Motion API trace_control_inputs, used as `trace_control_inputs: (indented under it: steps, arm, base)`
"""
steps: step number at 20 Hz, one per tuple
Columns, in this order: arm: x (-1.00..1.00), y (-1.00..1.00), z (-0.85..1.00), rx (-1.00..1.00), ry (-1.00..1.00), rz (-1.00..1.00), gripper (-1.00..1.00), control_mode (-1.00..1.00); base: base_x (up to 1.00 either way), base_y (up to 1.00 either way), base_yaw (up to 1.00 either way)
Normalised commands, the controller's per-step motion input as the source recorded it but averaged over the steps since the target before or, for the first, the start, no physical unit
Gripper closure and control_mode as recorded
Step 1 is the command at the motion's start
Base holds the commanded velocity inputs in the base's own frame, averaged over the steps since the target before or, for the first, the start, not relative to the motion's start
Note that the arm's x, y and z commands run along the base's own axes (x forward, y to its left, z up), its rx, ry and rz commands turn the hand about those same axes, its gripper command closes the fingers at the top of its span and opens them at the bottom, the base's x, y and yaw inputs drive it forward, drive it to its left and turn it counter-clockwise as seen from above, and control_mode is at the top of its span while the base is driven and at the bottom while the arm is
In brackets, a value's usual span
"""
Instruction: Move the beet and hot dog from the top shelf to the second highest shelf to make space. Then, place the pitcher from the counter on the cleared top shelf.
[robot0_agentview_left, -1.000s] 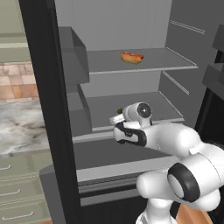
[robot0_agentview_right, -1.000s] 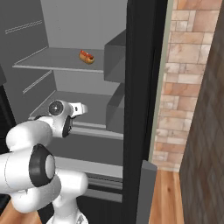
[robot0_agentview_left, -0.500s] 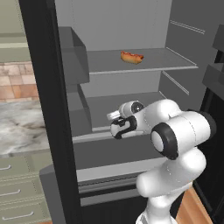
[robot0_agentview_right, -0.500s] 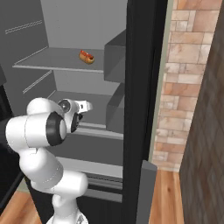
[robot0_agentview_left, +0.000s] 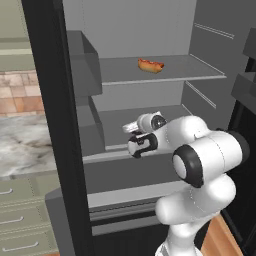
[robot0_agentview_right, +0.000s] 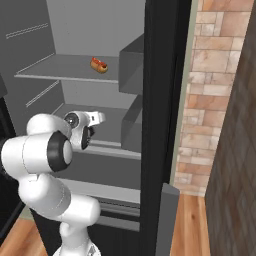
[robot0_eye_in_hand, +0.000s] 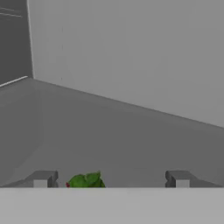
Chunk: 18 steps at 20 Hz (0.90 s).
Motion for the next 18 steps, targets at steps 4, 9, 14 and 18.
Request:
trace_control_inputs:
  steps: [4,9,14,18]
  arm:
    - [-0.42,-0.01,0.96,0.0,0.06,-0.05,-1.0,-1.0]
    - [-0.55,-0.17,0.9,-0.02,0.17,-0.07,-1.0,-1.0]
    - [-0.68,-0.06,0.76,0.0,0.14,-0.01,-1.0,-1.0]
    - [-0.71,0.0,0.59,0.0,0.03,0.0,-1.0,-1.0]
  base:
    - [0.0,0.0,0.0]
    - [0.0,0.0,0.0]
    - [0.0,0.0,0.0]
    - [0.0,0.0,0.0]
